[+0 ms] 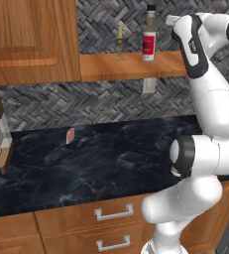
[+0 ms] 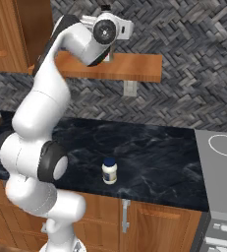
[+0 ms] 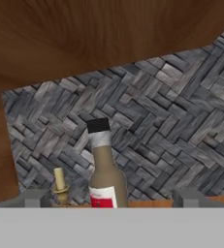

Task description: Pick the mayonnaise and syrup bottle from the counter and place them in the cabinet.

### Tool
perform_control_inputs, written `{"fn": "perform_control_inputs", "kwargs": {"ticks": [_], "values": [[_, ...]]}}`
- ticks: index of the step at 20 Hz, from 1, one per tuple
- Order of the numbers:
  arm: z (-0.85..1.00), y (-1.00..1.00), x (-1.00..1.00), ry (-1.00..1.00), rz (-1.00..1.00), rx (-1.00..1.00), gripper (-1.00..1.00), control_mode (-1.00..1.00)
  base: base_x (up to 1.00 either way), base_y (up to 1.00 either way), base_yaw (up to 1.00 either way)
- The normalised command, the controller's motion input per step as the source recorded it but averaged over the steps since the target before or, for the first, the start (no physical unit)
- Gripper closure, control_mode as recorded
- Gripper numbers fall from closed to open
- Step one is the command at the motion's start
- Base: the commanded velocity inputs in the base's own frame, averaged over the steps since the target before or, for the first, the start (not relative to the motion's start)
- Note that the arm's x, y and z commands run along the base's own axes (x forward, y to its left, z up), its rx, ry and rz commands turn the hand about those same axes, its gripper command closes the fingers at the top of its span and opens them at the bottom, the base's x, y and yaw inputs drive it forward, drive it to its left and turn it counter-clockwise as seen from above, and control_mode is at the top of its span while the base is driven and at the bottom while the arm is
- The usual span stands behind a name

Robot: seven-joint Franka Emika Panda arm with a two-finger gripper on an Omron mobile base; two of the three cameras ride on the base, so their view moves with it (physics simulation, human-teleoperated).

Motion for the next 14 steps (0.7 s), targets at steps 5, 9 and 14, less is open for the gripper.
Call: {"fn": "perform_control_inputs", "kwargs": {"ticks": [5, 9, 14], "values": [[-0.95, -0.33, -1.00, 0.00, 0.14, -0.05, -1.00, -1.00, 0.00, 0.00, 0.00], [-0.72, -0.26, -1.00, 0.00, 0.14, -0.09, -1.00, -1.00, 0.00, 0.00, 0.00], [-0.40, -0.26, -1.00, 0.00, 0.12, -0.10, -1.00, -1.00, 0.00, 0.00, 0.00]]}}
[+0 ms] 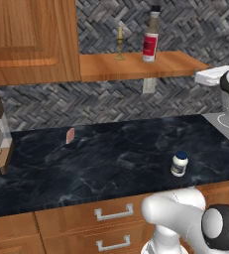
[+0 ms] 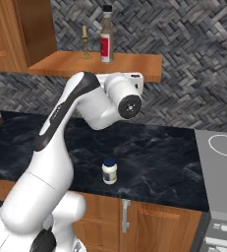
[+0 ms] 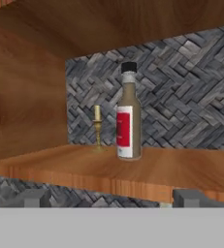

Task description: Pick the mayonnaise and syrup bottle from the counter and place them in the cabinet.

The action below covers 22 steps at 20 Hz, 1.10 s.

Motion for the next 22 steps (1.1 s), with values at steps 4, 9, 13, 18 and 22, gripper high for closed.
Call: {"fn": "perform_control_inputs", "kwargs": {"ticks": [4, 9, 13, 18, 22], "values": [[-0.45, -0.28, -1.00, 0.00, 0.11, -0.07, -1.00, -1.00, 0.00, 0.00, 0.00], [-0.58, -0.23, -1.00, 0.01, 0.11, -0.10, -1.00, -1.00, 0.00, 0.00, 0.00], [-0.88, -0.12, -0.91, 0.06, 0.16, -0.15, -1.00, -1.00, 0.00, 0.00, 0.00], [-0.84, -0.06, -0.66, 0.06, 0.17, -0.11, -1.00, -1.00, 0.00, 0.00, 0.00], [-0.35, 0.07, -0.19, 0.01, 0.10, 0.00, -1.00, -1.00, 0.00, 0.00, 0.00]]}}
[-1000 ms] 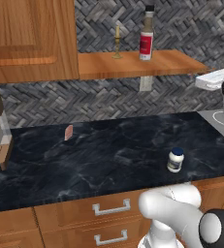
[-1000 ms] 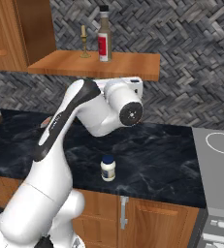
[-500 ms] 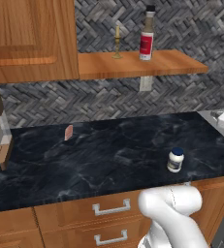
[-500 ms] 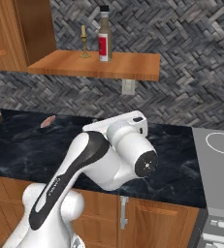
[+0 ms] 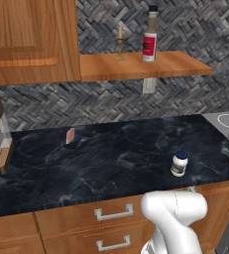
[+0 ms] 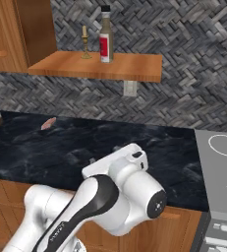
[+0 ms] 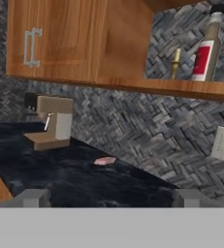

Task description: Pick the mayonnaise and syrup bottle from the counter and place them in the cabinet.

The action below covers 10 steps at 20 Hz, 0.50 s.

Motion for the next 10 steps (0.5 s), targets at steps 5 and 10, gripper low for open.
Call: {"fn": "perform_control_inputs", "kwargs": {"ticks": [5, 10], "values": [[-0.12, 0.16, 0.01, 0.06, 0.00, -0.02, -1.00, -1.00, 0.00, 0.00, 0.00], [-0.61, 0.02, 0.01, 0.20, 0.00, -0.06, -1.00, -1.00, 0.00, 0.00, 0.00]]}}
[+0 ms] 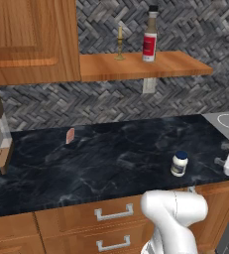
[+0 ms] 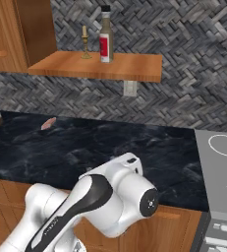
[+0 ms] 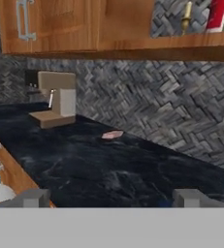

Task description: Pick the mayonnaise and syrup bottle from the counter and place them in the cabinet.

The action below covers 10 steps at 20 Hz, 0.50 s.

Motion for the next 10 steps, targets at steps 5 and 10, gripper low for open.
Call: {"fn": "perform_control_inputs", "kwargs": {"ticks": [5, 10], "values": [[-0.68, 0.00, 0.07, 0.19, 0.00, -0.06, -1.00, -1.00, 0.00, 0.00, 0.00], [-0.38, 0.00, 0.09, 0.14, 0.00, 0.01, -1.00, -1.00, 0.00, 0.00, 0.00]]}}
